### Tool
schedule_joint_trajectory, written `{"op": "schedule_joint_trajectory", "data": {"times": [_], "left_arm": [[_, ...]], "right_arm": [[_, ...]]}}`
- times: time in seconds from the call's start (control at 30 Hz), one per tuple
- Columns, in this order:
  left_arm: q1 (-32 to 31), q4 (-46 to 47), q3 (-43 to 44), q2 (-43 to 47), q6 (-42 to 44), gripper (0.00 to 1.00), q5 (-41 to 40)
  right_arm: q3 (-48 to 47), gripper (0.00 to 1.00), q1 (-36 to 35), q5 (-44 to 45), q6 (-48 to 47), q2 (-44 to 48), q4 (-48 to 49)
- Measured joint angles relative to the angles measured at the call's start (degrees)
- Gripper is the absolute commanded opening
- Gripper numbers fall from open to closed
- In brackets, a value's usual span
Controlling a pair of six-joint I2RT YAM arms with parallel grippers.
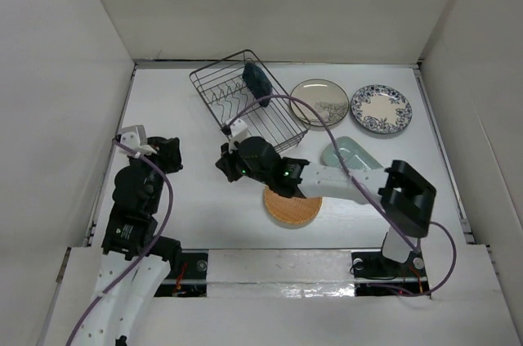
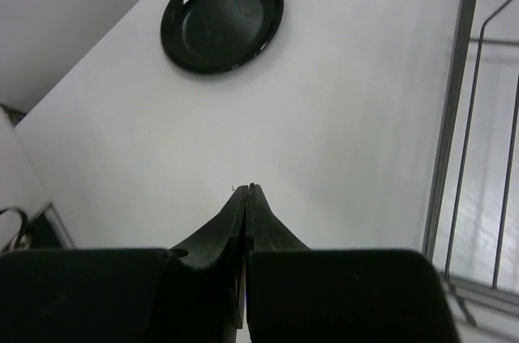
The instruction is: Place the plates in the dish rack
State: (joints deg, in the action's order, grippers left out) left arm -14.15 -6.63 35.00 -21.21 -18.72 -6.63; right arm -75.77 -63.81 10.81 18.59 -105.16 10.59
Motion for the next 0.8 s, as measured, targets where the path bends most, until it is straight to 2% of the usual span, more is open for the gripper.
{"op": "schedule_joint_trajectory", "data": {"times": [0.07,0.13,0.23,0.4,0.5,0.53,0.6,0.73,0.8], "left_arm": [[0.15,-0.72,0.15,-2.78,-0.74,0.14,-1.7],[1.51,-1.03,0.44,-6.05,-1.42,0.2,-1.81],[6.08,-0.44,0.55,-11.43,-3.34,0.23,1.01],[20.81,4.79,-0.57,-21.53,-8.44,0.33,13.42],[28.7,6.4,-3.85,-24.98,-12.17,0.5,16.06],[30.32,6.32,-4.92,-25.0,-13.44,0.6,15.91],[32.63,6.25,-6.08,-24.59,-15.69,0.65,15.04],[36.24,7.21,-6.4,-24.04,-19.61,0.66,11.47],[37.68,7.93,-6.97,-24.61,-21.0,0.66,10.32]], "right_arm": [[5.9,0.0,-0.42,-1.27,0.42,6.32,0.13],[10.27,0.0,-0.74,-2.32,0.42,12.55,0.48],[15.13,0.0,-0.85,-2.89,-0.46,21.79,0.57],[19.12,0.0,-0.68,-1.55,-2.99,32.74,-1.07],[21.79,0.0,0.0,-1.38,-3.43,37.48,-1.38],[22.67,0.03,0.35,-1.4,-3.41,38.58,-1.4],[24.13,0.08,0.96,-1.42,-3.34,40.02,-1.46],[26.03,0.36,2.91,-1.6,-2.56,40.72,-1.84],[26.56,0.39,4.24,-1.81,-2.27,40.72,-2.1]]}}
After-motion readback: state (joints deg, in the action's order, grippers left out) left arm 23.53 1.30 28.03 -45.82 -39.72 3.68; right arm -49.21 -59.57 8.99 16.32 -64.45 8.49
